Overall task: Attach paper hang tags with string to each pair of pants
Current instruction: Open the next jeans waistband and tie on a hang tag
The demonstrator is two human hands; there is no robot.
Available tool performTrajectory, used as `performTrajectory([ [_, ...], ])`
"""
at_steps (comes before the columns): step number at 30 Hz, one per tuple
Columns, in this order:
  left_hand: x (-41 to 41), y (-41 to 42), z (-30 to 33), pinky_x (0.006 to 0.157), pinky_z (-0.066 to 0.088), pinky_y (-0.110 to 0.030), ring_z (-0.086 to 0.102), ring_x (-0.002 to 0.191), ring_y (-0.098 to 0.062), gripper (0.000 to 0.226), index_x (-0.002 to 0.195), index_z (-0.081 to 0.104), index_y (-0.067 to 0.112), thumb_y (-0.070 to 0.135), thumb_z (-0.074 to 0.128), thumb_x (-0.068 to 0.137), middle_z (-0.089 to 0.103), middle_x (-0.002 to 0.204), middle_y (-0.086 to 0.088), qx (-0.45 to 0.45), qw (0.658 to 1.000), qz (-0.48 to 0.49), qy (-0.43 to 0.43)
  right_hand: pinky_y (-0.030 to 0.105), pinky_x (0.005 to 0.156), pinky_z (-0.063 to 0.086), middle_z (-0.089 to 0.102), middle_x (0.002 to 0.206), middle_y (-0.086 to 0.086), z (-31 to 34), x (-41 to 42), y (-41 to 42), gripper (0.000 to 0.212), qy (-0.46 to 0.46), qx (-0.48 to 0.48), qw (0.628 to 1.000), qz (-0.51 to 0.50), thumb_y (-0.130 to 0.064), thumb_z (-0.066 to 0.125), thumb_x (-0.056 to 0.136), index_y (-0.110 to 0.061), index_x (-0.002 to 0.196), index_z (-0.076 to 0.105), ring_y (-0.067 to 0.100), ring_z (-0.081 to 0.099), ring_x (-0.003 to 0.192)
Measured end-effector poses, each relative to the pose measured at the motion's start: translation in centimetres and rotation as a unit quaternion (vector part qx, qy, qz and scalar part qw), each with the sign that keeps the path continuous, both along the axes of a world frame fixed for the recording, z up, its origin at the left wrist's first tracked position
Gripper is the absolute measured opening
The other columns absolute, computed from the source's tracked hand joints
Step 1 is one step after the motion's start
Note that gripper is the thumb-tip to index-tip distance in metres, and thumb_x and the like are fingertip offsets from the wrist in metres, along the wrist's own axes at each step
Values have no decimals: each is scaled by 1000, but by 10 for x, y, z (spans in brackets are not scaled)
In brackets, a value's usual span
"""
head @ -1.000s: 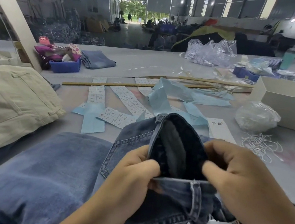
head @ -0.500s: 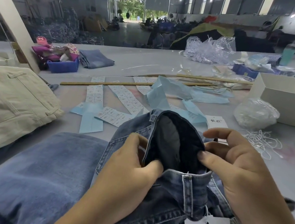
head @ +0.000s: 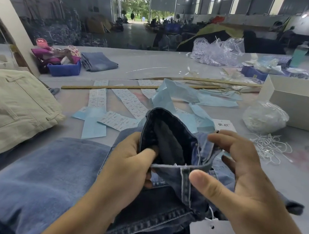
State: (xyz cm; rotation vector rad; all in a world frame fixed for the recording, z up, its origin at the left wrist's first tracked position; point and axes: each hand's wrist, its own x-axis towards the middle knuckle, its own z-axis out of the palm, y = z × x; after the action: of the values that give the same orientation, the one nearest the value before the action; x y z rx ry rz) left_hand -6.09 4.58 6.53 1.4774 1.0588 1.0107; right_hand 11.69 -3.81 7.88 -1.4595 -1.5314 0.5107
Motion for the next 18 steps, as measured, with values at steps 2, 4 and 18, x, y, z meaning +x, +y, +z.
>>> performTrajectory([
  [2,0,2,0,48,48,-24,49,48,-10,30,73,63,26,14,51,98,51,56,1,-9,1000,-1,-16,30,99,40,42,134,-34,-4,-4,-1,80,35,-25,999,2,-83,65,50,-59,122,40,-15,44,121],
  [4,0,2,0,48,48,-23,49,48,-10,28,74,63,25,15,51,98,52,57,0,-6,1000,-3,-23,36,103,44,51,133,-23,-8,-8,1,83,93,-30,995,8,-66,79,47,-53,122,45,-3,53,122],
  [18,-7,-30,1,76,44,-2,58,100,18,86,123,27,67,51,80,58,56,116,39,224,954,-92,175,29,56,57,73,72,-9,16,-61,36,46,486,62,871,40,14,65,75,-19,104,55,14,72,66],
])
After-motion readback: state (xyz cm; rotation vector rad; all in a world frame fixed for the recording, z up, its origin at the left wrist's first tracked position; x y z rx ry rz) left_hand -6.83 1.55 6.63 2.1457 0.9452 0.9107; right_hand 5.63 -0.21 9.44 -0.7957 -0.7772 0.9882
